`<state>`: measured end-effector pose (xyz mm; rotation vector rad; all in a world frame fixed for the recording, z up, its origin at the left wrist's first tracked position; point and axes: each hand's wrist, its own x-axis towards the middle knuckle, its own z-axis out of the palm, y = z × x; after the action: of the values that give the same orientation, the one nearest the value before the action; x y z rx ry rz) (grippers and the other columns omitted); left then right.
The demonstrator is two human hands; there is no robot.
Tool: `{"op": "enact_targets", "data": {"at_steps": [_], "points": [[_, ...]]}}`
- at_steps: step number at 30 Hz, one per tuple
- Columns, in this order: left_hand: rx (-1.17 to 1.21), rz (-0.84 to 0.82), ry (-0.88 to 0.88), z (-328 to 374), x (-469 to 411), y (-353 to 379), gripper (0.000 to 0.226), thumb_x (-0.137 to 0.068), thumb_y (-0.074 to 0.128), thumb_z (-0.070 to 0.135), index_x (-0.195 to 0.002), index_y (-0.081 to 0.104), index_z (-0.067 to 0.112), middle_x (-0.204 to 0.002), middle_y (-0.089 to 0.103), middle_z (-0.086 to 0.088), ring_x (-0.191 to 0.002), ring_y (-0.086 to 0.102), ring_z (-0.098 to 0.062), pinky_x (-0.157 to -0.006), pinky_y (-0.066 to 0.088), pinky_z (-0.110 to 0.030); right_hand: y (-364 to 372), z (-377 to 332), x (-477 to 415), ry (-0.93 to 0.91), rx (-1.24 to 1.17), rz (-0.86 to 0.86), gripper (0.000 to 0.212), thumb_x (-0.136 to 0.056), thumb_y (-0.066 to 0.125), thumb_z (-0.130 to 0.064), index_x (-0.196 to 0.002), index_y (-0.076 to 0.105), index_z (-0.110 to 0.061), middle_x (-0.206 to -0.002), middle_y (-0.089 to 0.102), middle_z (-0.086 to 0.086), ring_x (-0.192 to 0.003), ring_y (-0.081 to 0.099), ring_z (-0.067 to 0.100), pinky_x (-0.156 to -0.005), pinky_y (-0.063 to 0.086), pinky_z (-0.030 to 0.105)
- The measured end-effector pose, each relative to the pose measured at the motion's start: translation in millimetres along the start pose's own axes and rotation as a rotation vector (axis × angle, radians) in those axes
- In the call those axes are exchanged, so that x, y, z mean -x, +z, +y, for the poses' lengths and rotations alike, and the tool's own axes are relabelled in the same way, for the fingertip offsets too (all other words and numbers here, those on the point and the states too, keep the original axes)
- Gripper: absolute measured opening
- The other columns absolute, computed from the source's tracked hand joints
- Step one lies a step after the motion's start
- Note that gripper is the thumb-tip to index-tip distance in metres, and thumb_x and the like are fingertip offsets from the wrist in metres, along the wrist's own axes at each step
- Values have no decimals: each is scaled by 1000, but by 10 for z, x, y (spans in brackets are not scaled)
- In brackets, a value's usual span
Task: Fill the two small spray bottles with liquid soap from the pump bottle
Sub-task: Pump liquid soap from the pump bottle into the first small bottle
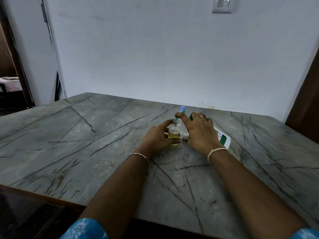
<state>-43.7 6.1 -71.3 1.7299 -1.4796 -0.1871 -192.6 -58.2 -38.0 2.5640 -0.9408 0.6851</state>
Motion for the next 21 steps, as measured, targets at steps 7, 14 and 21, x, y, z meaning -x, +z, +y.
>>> {"op": "enact_targets", "data": {"at_steps": [7, 14, 21], "points": [[7, -2, -3, -10, -8, 10, 85, -72, 80, 38, -144, 36, 31, -121, 65, -3, -96, 68, -15, -89, 54, -32, 0, -38, -8, 8, 30, 26, 78, -80, 68, -30, -142, 21, -34, -123, 49, 10, -117, 45, 30, -98, 37, 45], [23, 2, 3, -27, -9, 15, 85, -70, 81, 39, -143, 37, 30, -121, 66, -2, -97, 67, -14, -89, 53, -31, 3, 7, 47, -12, 49, 36, 79, -83, 64, -32, -145, 15, -38, -121, 49, 11, -116, 45, 30, -97, 38, 45], [31, 7, 8, -48, -22, 21, 83, -69, 82, 42, -140, 40, 34, -116, 68, 0, -93, 68, -12, -89, 54, -33, -12, -31, 12, -6, 79, 54, 76, -82, 66, -33, -142, 20, -34, -122, 48, 10, -116, 45, 30, -97, 37, 45]]}}
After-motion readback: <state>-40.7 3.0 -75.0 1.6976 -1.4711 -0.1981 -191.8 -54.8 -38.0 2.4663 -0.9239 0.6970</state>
